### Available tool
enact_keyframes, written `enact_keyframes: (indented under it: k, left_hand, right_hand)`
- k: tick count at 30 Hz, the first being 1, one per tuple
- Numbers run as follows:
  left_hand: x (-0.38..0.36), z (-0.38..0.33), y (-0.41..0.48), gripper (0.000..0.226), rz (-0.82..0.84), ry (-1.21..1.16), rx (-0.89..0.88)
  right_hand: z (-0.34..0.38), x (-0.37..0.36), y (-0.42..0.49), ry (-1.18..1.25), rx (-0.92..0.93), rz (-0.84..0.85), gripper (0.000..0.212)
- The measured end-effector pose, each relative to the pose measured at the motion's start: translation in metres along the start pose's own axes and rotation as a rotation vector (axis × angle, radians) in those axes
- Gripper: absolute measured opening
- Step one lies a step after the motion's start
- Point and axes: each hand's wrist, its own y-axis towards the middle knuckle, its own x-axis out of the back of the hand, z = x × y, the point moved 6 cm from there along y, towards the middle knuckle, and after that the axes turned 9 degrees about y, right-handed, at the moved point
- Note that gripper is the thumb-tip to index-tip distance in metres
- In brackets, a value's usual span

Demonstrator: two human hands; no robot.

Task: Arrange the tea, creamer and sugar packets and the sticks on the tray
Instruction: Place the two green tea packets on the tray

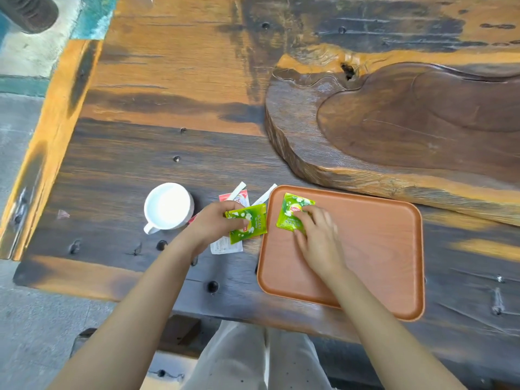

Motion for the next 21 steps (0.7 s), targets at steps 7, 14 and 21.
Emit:
enact_keyframes:
  k: [7, 14, 21]
  left_hand:
    - [-0.004, -0.005, -0.004, 0.007, 0.02, 0.005, 0.011]
    - [-0.007, -0.003, -0.002, 0.009, 0.046, 0.014, 0.026]
    - [-0.012, -0.005, -0.001, 0.013, 0.079, 0.109, 0.023]
  right_hand:
    - [0.016, -0.001, 0.019, 0.038, 0.061, 0.024, 0.038]
    - [0.016, 0.003, 0.016, 0.025, 0.074, 0.047, 0.039]
    - [0.012, 0.006, 0.013, 0.025, 0.039, 0.032, 0.038]
